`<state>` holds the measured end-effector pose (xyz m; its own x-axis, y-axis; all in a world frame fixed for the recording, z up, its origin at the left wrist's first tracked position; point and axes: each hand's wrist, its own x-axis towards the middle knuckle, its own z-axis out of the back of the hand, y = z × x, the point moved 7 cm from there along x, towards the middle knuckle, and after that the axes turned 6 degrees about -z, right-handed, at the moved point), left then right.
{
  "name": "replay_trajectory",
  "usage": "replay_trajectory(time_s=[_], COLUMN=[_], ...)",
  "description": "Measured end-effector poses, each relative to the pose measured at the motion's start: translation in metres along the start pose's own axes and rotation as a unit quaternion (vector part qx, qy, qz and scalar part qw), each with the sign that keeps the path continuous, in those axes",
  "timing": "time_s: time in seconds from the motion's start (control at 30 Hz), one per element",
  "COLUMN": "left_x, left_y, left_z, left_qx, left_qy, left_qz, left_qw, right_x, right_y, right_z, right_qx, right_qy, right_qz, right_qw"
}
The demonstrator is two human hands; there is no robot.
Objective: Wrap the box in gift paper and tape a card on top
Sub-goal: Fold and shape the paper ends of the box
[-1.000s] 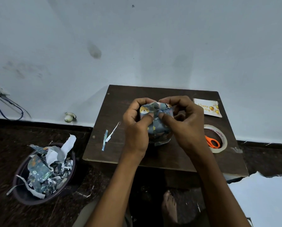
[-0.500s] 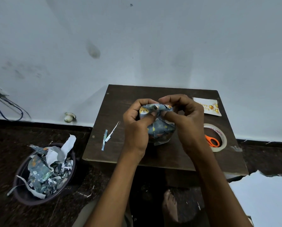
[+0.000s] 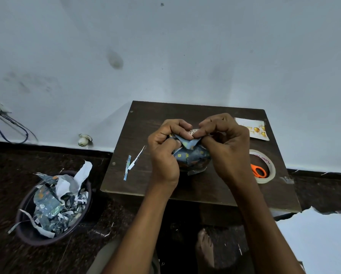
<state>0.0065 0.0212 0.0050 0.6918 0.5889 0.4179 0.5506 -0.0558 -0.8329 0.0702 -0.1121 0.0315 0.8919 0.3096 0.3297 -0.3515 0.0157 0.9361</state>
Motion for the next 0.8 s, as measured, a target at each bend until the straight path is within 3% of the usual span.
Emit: replay_trajectory(time_s=[0.2,0.37,0.53,0.8], left_x=[-0.002,-0.002,0.002,-0.001], left_y=[-0.007,-0.001,0.005,-0.003], left_z=[-0.002,-0.004,0.005,-0.005], left_qx=[0.01,0.003,-0.038,0.056], left_qy=[-0.008,-0.021,-0.027,0.025], left_qz=[-0.034,0.031,0.076,-0.001], left_qw=[0.999,0.999,0.996,0.998], right_x=[-0.004,-0.005,-0.006,-0.007], right_y=[-0.003,-0.004,-0.01,-0.014], right_z=[-0.001,-0.005,-0.007,-0.009], right_qx=[0.006,-0.057,0.063,0.106], right_qy=[0.037,0.001,0.009,0.011], right_qz=[-0.009,-0.024,-0.117,-0.135], right_qw=[0.999,0.998,0.991,0.985])
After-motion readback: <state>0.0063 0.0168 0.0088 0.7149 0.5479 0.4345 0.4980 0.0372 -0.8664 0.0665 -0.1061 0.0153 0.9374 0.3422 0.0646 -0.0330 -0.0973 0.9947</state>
